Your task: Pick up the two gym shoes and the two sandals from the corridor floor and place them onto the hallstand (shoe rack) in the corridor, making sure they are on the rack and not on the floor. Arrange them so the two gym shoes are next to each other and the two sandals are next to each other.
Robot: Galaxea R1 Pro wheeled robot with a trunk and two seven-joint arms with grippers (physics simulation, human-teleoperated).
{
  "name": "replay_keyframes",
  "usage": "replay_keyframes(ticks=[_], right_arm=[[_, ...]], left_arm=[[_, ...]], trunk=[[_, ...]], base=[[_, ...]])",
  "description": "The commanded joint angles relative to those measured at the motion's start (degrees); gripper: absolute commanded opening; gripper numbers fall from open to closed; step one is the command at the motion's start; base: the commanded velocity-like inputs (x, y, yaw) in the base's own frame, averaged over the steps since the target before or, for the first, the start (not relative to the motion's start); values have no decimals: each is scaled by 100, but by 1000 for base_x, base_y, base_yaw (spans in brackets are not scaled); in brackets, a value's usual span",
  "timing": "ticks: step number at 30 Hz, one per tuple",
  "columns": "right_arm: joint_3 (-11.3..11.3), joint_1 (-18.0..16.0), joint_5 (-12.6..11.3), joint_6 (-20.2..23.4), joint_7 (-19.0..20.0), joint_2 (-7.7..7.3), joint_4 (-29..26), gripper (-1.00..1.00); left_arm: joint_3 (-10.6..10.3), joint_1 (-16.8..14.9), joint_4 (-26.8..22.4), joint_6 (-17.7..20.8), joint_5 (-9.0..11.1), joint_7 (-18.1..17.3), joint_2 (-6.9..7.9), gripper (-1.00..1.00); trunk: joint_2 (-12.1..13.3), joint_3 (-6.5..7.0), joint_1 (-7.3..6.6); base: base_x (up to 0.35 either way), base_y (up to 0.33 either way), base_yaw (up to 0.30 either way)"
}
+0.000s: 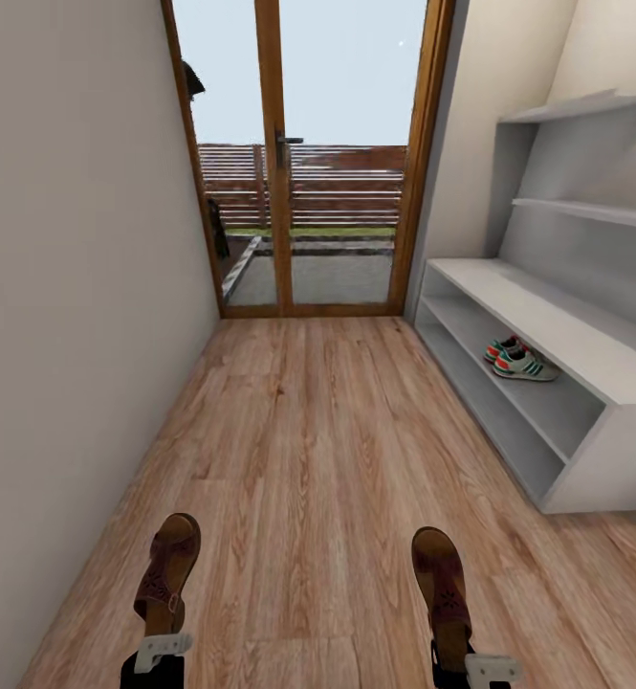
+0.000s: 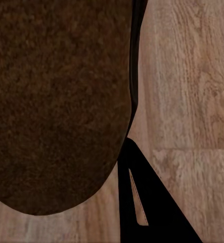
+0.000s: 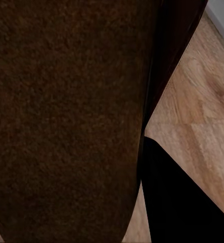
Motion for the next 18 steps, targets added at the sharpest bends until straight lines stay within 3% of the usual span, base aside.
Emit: replay_keyframes(ticks=[1,18], right_arm=[[-10,-4,45,-10,-37,1,4,-100],[-10,-2,45,-9,-37,1,-4,-100]], left_arm=[[49,-5,-4,-19,-39,-39,-8,-100],[54,-5,-12,-19,-39,-39,-2,-100]], trunk=[[-2,-5,2],[-2,-5,2]], base=[[339,0,0],[339,0,0]])
